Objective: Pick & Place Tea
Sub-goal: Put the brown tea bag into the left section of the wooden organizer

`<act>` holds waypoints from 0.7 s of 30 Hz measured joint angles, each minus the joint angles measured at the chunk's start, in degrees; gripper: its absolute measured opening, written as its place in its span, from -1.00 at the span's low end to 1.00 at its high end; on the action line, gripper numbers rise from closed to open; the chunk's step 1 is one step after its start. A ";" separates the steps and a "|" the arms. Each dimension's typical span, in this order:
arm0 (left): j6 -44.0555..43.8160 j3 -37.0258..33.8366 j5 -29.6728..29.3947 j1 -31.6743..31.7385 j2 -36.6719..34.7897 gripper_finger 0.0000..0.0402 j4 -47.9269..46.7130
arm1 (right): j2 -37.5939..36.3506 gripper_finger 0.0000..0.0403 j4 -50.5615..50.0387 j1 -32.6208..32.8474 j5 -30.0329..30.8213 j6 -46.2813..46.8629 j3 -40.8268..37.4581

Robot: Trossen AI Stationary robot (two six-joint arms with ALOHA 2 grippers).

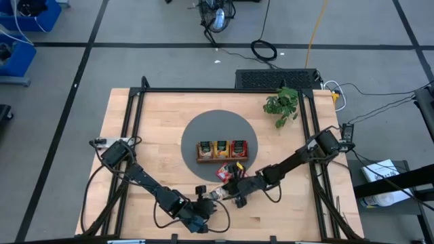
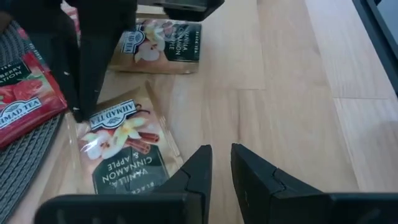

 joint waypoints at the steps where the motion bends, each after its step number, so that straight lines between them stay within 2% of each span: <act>1: 0.11 0.00 0.02 0.02 0.00 -0.67 0.01 | 0.09 -1.00 -0.04 -0.16 -0.62 0.44 0.00; 6: -0.44 -0.02 0.10 0.80 0.00 -0.67 -2.24 | 0.00 -1.00 -1.44 0.02 -0.97 1.59 0.04; 13: -7.20 -3.04 -1.05 2.27 -0.13 -0.67 -4.01 | -0.07 -1.00 -2.45 0.90 -1.93 5.67 0.04; 21: -7.68 -3.65 -2.87 2.38 -0.15 -0.67 -4.35 | -0.09 -1.00 -2.71 2.30 -4.75 9.77 0.04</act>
